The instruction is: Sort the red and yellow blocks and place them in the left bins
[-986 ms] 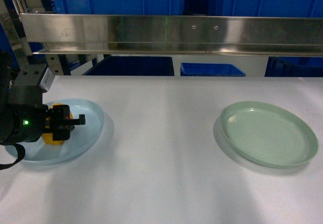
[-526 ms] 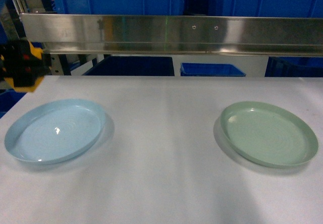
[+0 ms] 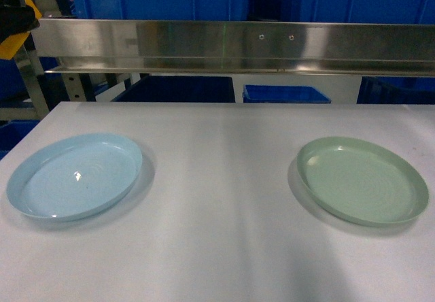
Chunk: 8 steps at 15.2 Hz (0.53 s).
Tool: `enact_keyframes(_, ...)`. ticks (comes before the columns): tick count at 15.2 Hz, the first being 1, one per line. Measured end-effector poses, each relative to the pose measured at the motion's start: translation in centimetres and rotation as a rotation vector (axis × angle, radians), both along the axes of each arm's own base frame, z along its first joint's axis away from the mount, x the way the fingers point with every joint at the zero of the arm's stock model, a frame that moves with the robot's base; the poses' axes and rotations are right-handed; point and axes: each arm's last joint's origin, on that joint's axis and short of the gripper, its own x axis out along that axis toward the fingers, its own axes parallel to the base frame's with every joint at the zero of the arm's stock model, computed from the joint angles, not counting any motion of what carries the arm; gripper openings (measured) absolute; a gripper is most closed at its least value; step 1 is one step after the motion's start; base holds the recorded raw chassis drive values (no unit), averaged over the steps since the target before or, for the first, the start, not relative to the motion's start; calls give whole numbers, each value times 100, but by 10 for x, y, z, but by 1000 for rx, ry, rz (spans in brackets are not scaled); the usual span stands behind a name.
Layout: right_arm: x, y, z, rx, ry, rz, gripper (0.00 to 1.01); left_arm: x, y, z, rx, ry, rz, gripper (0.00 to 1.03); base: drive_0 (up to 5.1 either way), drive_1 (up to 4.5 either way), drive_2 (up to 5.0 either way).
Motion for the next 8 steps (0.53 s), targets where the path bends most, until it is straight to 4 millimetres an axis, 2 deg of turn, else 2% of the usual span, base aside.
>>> enact_keyframes(8,0,0,0,0,0,0,27,-3,-5,-3,47,-24,-2,28,0,0,0)
